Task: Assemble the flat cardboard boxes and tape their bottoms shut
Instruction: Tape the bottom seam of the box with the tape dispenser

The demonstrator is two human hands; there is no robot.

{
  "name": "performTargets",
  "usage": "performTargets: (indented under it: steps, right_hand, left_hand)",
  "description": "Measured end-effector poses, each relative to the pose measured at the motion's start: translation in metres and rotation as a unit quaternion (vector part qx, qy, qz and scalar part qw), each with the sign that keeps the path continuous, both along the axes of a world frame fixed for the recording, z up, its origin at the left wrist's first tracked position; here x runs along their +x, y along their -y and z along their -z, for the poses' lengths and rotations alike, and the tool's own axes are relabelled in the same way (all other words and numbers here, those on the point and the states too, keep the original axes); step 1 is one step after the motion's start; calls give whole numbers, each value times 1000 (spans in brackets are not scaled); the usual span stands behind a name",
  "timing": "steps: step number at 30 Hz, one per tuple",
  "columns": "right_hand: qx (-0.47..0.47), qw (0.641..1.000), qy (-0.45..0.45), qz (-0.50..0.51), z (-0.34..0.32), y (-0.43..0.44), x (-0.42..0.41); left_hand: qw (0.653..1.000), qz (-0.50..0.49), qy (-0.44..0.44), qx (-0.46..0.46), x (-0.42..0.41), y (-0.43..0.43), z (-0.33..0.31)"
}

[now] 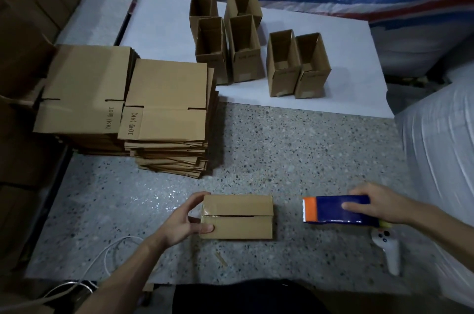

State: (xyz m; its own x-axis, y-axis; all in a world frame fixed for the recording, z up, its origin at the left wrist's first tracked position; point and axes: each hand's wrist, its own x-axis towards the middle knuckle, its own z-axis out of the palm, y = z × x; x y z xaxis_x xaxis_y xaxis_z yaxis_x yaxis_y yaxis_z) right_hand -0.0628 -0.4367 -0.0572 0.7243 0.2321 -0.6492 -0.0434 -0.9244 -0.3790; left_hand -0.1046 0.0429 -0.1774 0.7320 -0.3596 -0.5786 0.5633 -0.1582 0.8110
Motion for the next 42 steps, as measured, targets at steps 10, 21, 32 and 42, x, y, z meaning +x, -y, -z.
performTargets:
  steps: [10,21,32,42]
  right_hand:
    - [-142,989,2,-30,41,-95,-10]
    - [-149,984,75,-61,49,-125,17]
    - [-195,975,75,70,101,-138,-55]
    - [-181,935,12,304,117,-157,-66]
  left_hand:
    - [999,-21,-36,-6,-3,6,-5]
    - [999,-9,-48,13,-1,9,-14]
    - [997,-23,-66,39,-1,12,-15]
    - [992,-59,-106,45,0,30,-20]
